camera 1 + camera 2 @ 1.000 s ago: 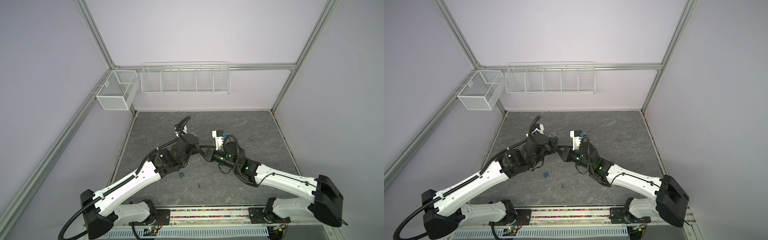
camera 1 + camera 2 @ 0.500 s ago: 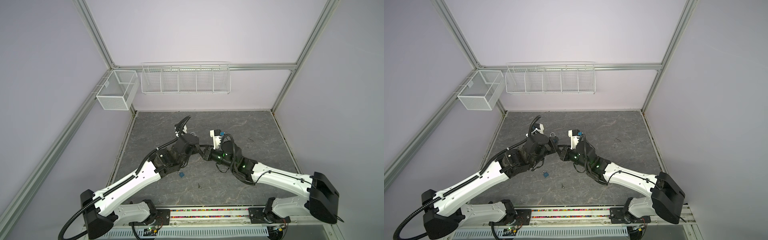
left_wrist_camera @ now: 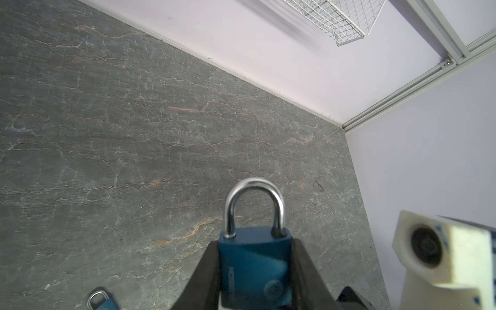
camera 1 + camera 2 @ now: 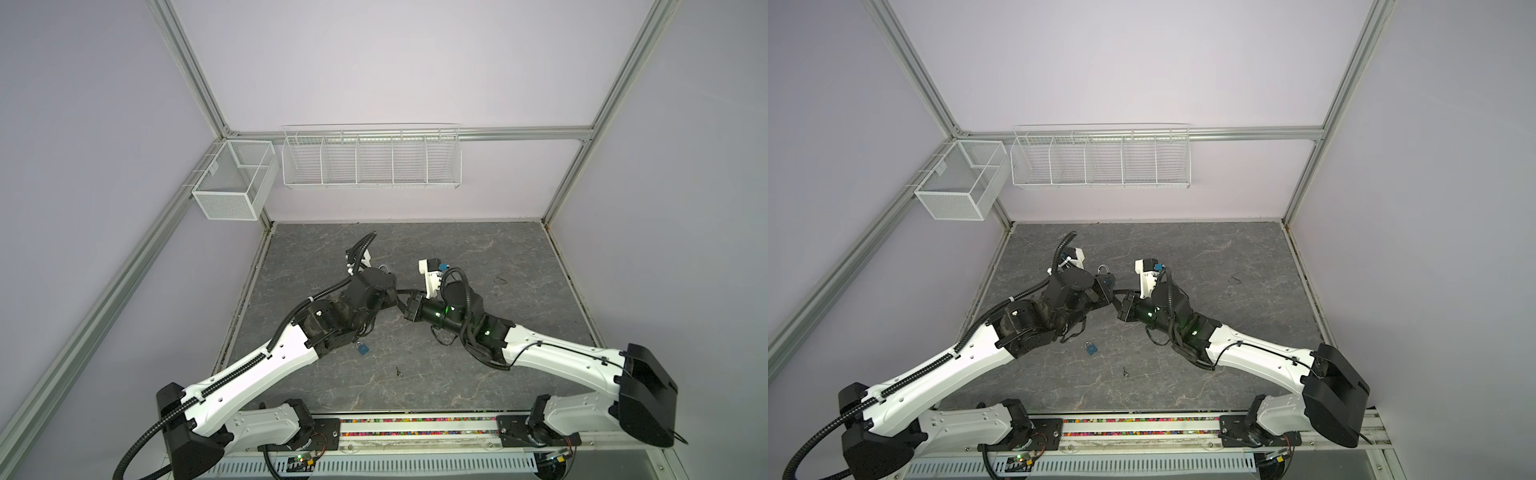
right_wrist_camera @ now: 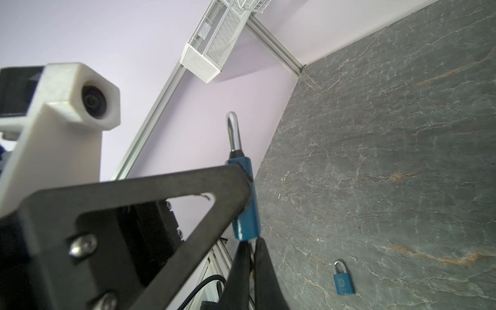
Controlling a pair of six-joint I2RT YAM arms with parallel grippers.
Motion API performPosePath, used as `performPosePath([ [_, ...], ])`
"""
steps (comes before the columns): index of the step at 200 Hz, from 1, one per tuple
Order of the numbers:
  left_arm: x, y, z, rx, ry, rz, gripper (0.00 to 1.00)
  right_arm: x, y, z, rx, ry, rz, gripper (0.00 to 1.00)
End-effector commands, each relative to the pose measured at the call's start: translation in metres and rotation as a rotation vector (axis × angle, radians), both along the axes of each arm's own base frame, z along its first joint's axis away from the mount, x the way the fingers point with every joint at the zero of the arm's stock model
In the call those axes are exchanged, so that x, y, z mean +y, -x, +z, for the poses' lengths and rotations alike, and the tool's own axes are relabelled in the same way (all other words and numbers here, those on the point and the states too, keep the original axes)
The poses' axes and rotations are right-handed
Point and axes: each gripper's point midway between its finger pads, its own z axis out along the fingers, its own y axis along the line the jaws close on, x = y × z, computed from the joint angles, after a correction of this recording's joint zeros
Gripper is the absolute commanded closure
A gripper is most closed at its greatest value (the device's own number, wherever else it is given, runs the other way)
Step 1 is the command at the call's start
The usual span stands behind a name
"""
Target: Unlock with the key
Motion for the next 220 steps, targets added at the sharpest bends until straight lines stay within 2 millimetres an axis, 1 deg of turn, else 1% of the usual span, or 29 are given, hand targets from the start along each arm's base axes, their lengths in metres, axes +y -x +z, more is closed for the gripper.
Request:
performPosePath([
  [1,-0.008,0.007,0.021,-0.018,0.13,-0.036,1.0,0.007,0.004,0.021,0.015,-0.095,0.043,0.94],
  [13,-0.01,0.01,0.021,-0.006,0.152,-0.053,1.0,0.007,0.005,0.027,0.029,-0.129,0.057,0.94],
  [35,-0.014,0.015,0.018,0.008,0.191,-0.083,1.0,0.004,0.002,0.031,0.059,-0.195,0.061,0.94],
  [48,-0.018,0.018,0.016,0.017,0.195,-0.101,1.0,0.005,0.002,0.039,0.066,-0.247,0.085,0.94],
  [69,-0.017,0.018,0.009,0.029,0.186,-0.101,1.0,0.009,0.006,0.046,0.073,-0.282,0.128,0.94],
  [109,-0.013,0.017,0.0,0.053,0.213,-0.091,1.0,0.009,0.009,0.054,0.07,-0.346,0.16,0.94],
  [134,-0.012,0.017,0.002,0.05,0.264,-0.109,1.0,0.01,0.014,0.062,0.056,-0.38,0.199,0.94],
  [151,-0.014,0.018,0.004,0.063,0.267,-0.141,1.0,0.011,0.017,0.063,0.045,-0.388,0.22,0.94],
  [184,-0.016,0.02,0.007,0.058,0.28,-0.165,1.0,0.011,0.02,0.073,0.025,-0.424,0.243,0.94],
  [220,-0.017,0.02,0.011,0.057,0.309,-0.171,1.0,0.011,0.021,0.078,0.023,-0.443,0.251,0.94],
])
